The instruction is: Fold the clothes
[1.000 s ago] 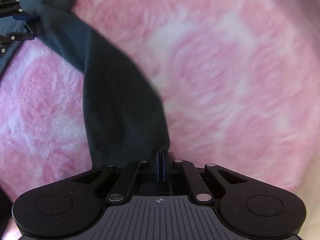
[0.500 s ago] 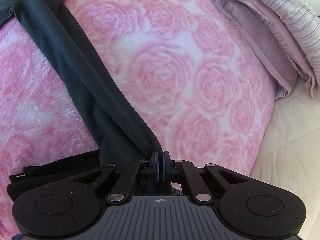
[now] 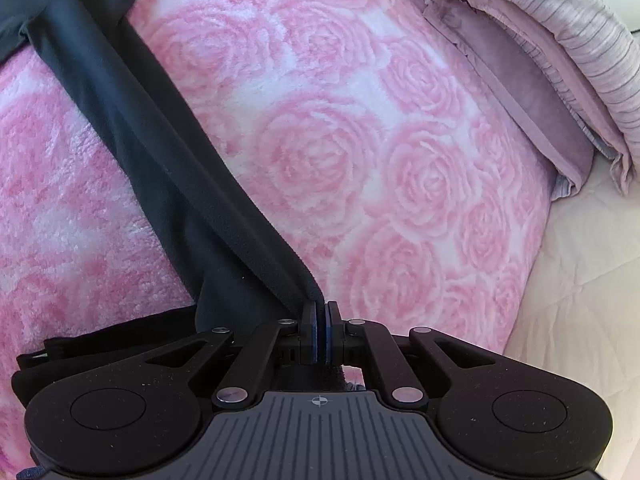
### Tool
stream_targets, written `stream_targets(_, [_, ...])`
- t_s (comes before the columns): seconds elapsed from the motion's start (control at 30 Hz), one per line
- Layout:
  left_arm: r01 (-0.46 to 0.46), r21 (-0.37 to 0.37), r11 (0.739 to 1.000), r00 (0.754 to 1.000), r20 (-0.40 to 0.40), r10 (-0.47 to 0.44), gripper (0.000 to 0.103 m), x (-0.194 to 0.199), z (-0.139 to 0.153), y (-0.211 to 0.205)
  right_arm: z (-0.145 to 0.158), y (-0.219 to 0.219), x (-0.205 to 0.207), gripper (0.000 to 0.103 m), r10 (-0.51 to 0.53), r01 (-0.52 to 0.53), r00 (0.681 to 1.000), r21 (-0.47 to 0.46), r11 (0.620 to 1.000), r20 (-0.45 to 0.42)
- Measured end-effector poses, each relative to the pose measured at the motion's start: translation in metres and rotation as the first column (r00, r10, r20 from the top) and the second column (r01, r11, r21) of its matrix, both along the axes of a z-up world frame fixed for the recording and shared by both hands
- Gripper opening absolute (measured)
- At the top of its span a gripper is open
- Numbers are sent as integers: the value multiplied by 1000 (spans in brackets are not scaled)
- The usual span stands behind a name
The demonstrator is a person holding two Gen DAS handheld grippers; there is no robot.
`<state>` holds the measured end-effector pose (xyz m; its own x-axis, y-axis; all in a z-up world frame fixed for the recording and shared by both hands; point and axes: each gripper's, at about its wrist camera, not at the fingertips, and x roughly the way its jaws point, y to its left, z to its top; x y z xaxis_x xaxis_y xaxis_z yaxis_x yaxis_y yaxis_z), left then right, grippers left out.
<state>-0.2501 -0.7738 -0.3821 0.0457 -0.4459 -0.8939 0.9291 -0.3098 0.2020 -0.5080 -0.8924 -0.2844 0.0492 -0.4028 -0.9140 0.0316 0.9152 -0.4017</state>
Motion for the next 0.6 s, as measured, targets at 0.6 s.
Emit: stream_targets(0.6, [-190,-167,968,980,22,196,17,-5,21,26,-10,-68,3,3,-257,259,966,-67,964,38])
